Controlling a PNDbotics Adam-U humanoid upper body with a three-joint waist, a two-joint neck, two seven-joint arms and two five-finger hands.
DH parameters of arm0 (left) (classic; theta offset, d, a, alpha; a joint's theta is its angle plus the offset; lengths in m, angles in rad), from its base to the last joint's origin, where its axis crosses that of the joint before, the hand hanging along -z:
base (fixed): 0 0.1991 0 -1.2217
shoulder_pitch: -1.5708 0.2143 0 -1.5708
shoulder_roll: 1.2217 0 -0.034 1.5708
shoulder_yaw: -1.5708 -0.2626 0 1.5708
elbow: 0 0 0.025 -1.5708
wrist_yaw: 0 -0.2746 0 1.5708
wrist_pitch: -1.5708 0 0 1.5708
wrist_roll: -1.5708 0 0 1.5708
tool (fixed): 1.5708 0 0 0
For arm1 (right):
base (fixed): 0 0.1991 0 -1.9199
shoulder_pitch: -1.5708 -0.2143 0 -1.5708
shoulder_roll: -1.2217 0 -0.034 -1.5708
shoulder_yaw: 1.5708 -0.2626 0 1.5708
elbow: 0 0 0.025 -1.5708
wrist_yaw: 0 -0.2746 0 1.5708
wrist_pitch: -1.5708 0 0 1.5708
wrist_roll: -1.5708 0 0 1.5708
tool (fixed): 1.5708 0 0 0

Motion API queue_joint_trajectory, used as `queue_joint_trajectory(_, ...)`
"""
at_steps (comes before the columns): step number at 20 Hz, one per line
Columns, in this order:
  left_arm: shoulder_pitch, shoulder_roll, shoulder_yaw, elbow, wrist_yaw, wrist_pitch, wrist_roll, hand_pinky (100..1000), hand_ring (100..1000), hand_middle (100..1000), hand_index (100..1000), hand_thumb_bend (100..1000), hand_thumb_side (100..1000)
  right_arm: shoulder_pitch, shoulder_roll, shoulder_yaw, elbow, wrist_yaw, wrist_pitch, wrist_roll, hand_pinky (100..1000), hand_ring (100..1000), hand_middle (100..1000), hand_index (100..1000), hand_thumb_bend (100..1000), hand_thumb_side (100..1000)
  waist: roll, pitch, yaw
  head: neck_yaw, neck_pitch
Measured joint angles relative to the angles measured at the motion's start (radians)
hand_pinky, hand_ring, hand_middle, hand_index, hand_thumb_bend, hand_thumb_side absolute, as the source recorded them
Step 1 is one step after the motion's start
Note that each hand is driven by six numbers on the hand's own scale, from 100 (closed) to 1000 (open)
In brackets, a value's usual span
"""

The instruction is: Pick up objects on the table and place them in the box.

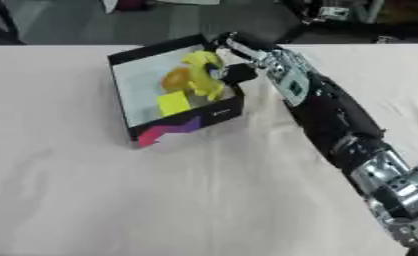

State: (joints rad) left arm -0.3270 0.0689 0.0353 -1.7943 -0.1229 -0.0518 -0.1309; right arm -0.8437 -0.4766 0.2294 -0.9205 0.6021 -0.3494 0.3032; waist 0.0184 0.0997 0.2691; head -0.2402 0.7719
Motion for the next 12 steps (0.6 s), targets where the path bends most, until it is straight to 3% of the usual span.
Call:
queue_joint_trajectory(3,0.002,0.000,0.000,0.000,0.000,0.000,0.000,711,586,619,826,100,874,0.003,0.000,-0.013,-0.027,0.020,-0.008,0.030,928,1000,979,964,100,574,0.000,0.000,-0.011,0.001,0.000)
queue_joint_trajectory(6,0.010,0.002,0.001,0.000,-0.001,0.001,0.001,711,586,618,826,100,876,0.020,-0.014,-0.021,-0.077,0.011,-0.020,0.042,932,1000,981,965,100,332,-0.002,0.000,-0.032,0.010,0.000)
queue_joint_trajectory(10,0.023,0.020,0.009,0.000,-0.006,0.004,0.007,710,586,618,826,100,877,0.070,-0.080,-0.035,-0.171,-0.037,-0.052,0.036,928,999,963,966,100,214,-0.017,0.000,-0.068,0.038,0.000)
queue_joint_trajectory(12,0.028,0.029,0.014,0.000,-0.009,0.005,0.013,710,586,618,826,100,877,0.116,-0.125,-0.043,-0.220,-0.066,-0.063,0.033,930,1000,966,970,100,248,-0.022,0.000,-0.085,0.053,0.000)
